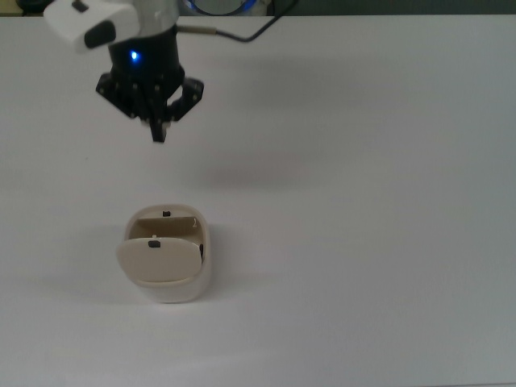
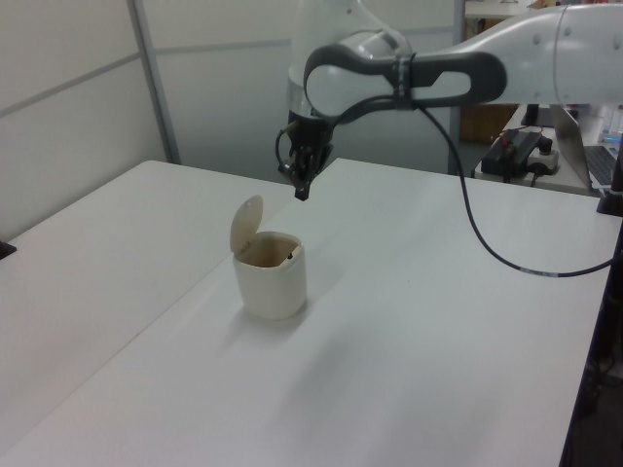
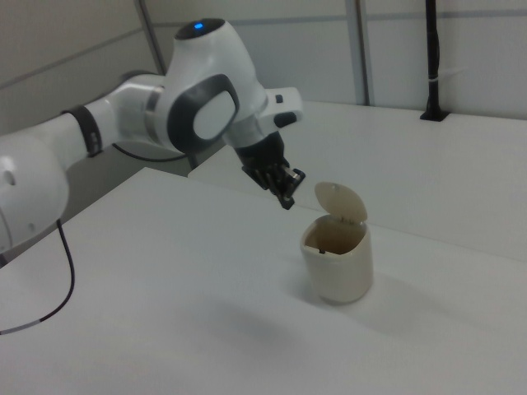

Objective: Open the trash can

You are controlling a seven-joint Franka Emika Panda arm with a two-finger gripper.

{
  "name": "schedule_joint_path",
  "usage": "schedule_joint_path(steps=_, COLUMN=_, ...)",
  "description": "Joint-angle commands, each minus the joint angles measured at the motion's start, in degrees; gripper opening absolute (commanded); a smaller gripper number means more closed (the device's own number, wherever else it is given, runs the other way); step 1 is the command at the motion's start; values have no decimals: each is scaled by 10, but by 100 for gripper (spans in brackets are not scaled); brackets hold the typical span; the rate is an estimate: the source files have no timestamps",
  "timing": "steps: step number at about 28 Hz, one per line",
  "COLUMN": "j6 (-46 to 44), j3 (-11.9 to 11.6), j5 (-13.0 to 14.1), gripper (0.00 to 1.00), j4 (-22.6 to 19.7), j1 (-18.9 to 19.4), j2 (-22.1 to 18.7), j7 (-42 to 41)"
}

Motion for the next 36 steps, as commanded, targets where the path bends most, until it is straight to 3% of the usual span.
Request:
schedule_joint_path(steps=1, j6=-75, j3=0, j5=9, gripper=1, j4=-17, j1=16, j2=-41, j7=-8)
schedule_joint_path(steps=7, j6=-139, j3=0, j5=9, gripper=9, j4=-17, j1=59, j2=-62, j7=4)
schedule_joint_path(steps=11, j6=-178, j3=0, j5=7, gripper=26, j4=-17, j1=74, j2=-78, j7=24)
schedule_joint_path(steps=12, j6=-185, j3=0, j5=8, gripper=35, j4=-17, j1=75, j2=-82, j7=25)
schedule_joint_path(steps=13, j6=-192, j3=0, j5=8, gripper=51, j4=-17, j1=74, j2=-86, j7=25)
schedule_joint_path(steps=15, j6=-201, j3=0, j5=7, gripper=100, j4=-17, j1=74, j2=-92, j7=26)
schedule_joint_path(steps=24, j6=-208, j3=-7, j5=-12, gripper=100, j4=-17, j1=70, j2=-92, j7=24)
schedule_joint_path(steps=36, j6=-204, j3=-9, j5=-14, gripper=100, j4=-20, j1=61, j2=-84, j7=20)
